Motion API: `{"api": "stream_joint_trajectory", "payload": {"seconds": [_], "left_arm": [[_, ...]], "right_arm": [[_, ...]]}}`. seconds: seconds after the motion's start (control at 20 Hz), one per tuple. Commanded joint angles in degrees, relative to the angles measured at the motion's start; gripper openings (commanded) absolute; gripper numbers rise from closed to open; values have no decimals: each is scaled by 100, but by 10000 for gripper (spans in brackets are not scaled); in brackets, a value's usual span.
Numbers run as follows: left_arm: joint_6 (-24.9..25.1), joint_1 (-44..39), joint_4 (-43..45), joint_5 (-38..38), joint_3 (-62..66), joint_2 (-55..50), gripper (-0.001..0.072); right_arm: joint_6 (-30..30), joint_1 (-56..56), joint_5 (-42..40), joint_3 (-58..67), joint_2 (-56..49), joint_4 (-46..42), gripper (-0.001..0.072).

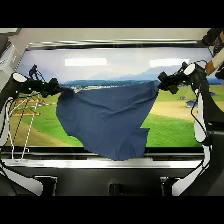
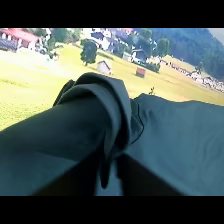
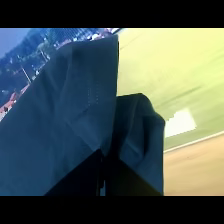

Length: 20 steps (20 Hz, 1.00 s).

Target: Fold the clothes and pants, and hang the long-sleeved shirts on hangers.

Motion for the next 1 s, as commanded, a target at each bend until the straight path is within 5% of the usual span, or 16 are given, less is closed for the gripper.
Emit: {"api": "stream_joint_trajectory", "payload": {"seconds": [0.0,0.4,0.6,0.95], "left_arm": [[-70,55,4,-155,68,76,684],[-627,706,461,-2337,-345,1891,720],[-1064,455,334,-2175,-2732,3707,720],[-2238,-1158,-1001,-518,-6787,6255,720]], "right_arm": [[-9,7,61,2,52,15,29],[-76,7,216,9,330,20,29],[-140,7,544,9,461,28,29],[-181,7,1023,9,686,35,29]]}}
